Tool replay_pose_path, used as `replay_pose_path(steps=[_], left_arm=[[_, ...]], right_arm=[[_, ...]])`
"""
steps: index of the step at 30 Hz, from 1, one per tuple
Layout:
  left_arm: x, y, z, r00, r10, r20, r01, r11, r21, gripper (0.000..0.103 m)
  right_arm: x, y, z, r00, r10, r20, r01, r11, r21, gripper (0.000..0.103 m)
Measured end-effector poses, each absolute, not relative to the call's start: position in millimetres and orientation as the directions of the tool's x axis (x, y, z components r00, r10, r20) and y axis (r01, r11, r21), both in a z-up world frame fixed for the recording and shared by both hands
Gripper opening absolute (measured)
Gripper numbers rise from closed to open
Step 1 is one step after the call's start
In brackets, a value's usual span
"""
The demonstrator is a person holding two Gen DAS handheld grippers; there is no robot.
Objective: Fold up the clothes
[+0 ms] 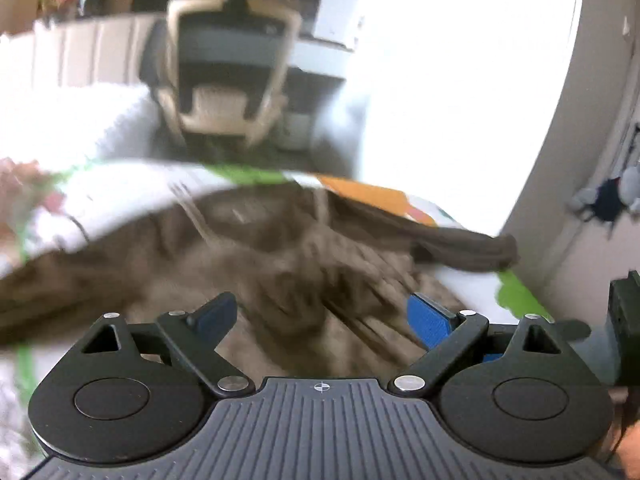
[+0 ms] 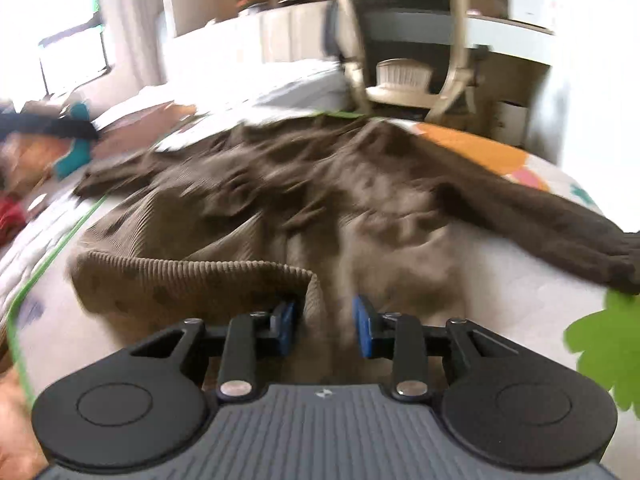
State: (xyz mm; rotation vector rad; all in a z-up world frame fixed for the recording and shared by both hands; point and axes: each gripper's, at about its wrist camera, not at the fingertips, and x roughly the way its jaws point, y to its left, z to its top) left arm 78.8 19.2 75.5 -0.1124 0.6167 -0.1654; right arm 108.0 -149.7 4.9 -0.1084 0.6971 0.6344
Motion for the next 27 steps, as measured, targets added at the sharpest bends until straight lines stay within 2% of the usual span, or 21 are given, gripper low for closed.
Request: replay_pose_path(steps=[3,5,9,10,13,15,19,22,27], left_arm=[[52.4,2.5,69.8,0.773,-0.186,-0.607,0.203,0.978,-0.043,0.098],[36.2,-19.5,50.4,0.724,-0.187,-0.664,0.286,0.957,0.042,0.098],[25.2,-63.7,0.9,0.671,-0.085,-0.736,0.41,0.871,0.272,0.098],[30.7,-65.4,-6.6,0.682,-0.036,-0.731,0.403,0.852,0.335,0.098],[57.9,-51.3,-8.8,0.745,0.125,-0.655,0.29,0.824,0.486,0.099],[73.5,-27.7,11.0,0.786,0.208,-0.582,0.153,0.847,0.509,0.099],[60.9,7.5,56.3,0.831,0.244,-0.5,0.008,0.893,0.45,0.099],[51.4,31.3,86.1,0.851,0.28,-0.444,-0.087,0.909,0.407,0.099],[42.2,38.2,71.0,0.815,0.297,-0.497,-0.079,0.907,0.413,0.099]], right_arm=[[118.4,-150.0,3.1,0.594,0.51,-0.623,-0.562,0.816,0.133,0.03],[120.8,-147.6,0.8,0.597,0.504,-0.624,-0.56,0.819,0.126,0.03],[114.8,-151.8,5.8,0.624,0.492,-0.608,-0.553,0.827,0.102,0.03],[110.4,-154.2,10.5,0.635,0.493,-0.596,-0.558,0.825,0.088,0.03],[95.3,-159.4,24.4,0.664,0.498,-0.558,-0.578,0.815,0.039,0.039],[86.3,-161.8,27.9,0.667,0.504,-0.549,-0.592,0.805,0.02,0.05],[61.5,-162.3,22.9,0.62,0.533,-0.576,-0.653,0.758,-0.002,0.056],[39.6,-164.6,18.5,0.583,0.557,-0.592,-0.703,0.711,-0.023,0.066],[10.1,-166.5,11.8,0.546,0.563,-0.62,-0.739,0.673,-0.04,0.075]])
